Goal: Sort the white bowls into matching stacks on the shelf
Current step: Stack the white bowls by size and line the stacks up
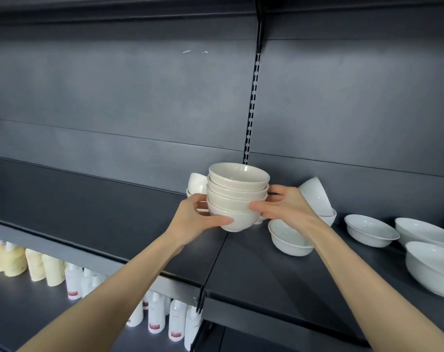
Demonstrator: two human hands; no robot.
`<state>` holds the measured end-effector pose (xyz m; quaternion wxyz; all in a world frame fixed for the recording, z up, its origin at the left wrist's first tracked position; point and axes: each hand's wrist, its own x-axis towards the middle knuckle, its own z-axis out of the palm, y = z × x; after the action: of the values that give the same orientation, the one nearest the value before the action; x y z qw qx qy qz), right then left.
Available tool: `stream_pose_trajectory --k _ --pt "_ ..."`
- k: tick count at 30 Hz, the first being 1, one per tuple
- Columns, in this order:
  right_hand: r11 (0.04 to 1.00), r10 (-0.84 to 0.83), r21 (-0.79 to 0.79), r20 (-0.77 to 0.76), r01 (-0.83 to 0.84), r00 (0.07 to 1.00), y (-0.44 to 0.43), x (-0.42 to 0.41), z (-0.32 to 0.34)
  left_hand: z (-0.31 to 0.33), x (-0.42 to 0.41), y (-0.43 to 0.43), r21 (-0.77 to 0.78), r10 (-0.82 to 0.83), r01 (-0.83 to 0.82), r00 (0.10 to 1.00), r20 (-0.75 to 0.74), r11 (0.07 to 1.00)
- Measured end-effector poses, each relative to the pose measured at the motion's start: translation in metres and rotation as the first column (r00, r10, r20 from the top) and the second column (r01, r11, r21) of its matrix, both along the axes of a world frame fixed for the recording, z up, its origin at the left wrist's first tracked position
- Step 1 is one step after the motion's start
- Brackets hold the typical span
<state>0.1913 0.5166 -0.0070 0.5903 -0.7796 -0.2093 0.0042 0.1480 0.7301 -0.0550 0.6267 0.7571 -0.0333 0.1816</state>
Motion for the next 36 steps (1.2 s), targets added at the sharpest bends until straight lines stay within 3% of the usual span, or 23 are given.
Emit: stream_pose_trajectory --k 17,36 --pt "0.998 -0.018 0.064 0.117 0.011 0.993 0.048 0.072 0.083 0.080 0.086 0.045 0.032 -0.012 0.008 0.990 0.141 0.999" --pt "0.984 -0.162 0.073 -0.001 0.161 0.987 0.103 0.115 0.038 0.038 0.151 0.102 0.068 -0.139 0.137 0.990 0.020 0.988"
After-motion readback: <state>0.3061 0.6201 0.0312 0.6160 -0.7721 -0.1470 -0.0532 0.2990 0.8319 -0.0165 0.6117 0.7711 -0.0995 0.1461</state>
